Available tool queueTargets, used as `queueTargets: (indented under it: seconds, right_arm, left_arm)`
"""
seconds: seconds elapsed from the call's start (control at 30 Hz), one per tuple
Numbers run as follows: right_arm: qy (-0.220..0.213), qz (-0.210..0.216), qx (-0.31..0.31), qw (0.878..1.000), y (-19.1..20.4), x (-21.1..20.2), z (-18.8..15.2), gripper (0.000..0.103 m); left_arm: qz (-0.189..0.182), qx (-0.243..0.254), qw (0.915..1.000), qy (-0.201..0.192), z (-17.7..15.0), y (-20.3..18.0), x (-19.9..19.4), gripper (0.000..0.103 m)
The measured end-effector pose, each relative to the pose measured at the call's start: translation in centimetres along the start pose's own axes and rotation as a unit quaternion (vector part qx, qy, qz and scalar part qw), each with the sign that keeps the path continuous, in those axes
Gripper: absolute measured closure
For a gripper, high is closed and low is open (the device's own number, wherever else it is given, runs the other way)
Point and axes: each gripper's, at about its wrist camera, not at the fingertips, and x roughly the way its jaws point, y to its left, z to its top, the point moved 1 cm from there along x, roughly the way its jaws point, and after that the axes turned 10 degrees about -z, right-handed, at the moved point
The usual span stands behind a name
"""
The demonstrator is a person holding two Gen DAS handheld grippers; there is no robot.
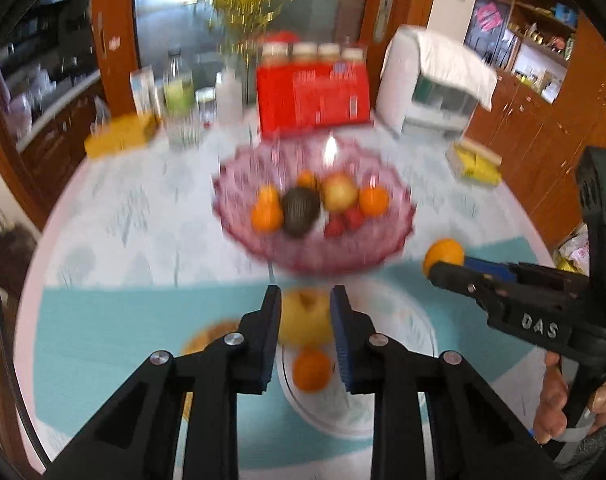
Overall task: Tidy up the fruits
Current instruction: 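Grasp the large orange with the left tool while the right tool grasps the tangerine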
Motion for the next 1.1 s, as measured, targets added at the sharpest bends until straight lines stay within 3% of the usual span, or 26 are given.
queueTargets:
  seconds: [0.1, 0.17, 0.23, 0.33, 0.47, 0.77, 1.1]
  right_arm:
    - [-0.023, -0.012, -0.010, 1.000, 0.7, -1.3, 1.7, 0.071]
    - [-0.024, -0.015, -0.009, 1.000, 0.9, -1.2, 2.1, 0.071]
    - [-0.016, -0.009, -0.003, 1.000, 0.9, -0.8, 1.9, 0.071]
    - [-0.002, -0.011, -0.002, 1.000, 0.9, 0.2, 1.0, 0.071]
    - [0.018, -0.019, 0.002, 1.000, 0.5, 1.7, -0.2, 0.071]
    - [0.047, -0.026, 0.006, 0.999, -0.6, 3.6, -2.6, 0.071]
    - [0.052, -0.026, 0.014, 0.998, -2.0, 3.4, -3.9, 0.071]
  left_arm:
    - [0.004, 0.008, 0.9999, -0.013, 1.6, 0.5, 0.0, 0.083]
    - [-0.014, -0.018, 0.9997, 0.008, 1.4, 2.1, 0.9, 0.083]
    - [-0.027, -0.041, 0.9979, 0.042, -0.3, 3.3, 2.4, 0.083]
    - [-0.027, -0.037, 0.9945, 0.094, -3.2, 3.5, 4.9, 0.083]
    - [-0.042, -0.034, 0.9903, 0.127, -6.2, 2.8, 7.0, 0.081]
    - [-0.070, -0.031, 0.9855, 0.151, -9.1, 0.0, 10.0, 0.055]
    - [-0.060, -0.037, 0.9844, 0.161, -10.2, -1.5, 12.6, 0.054]
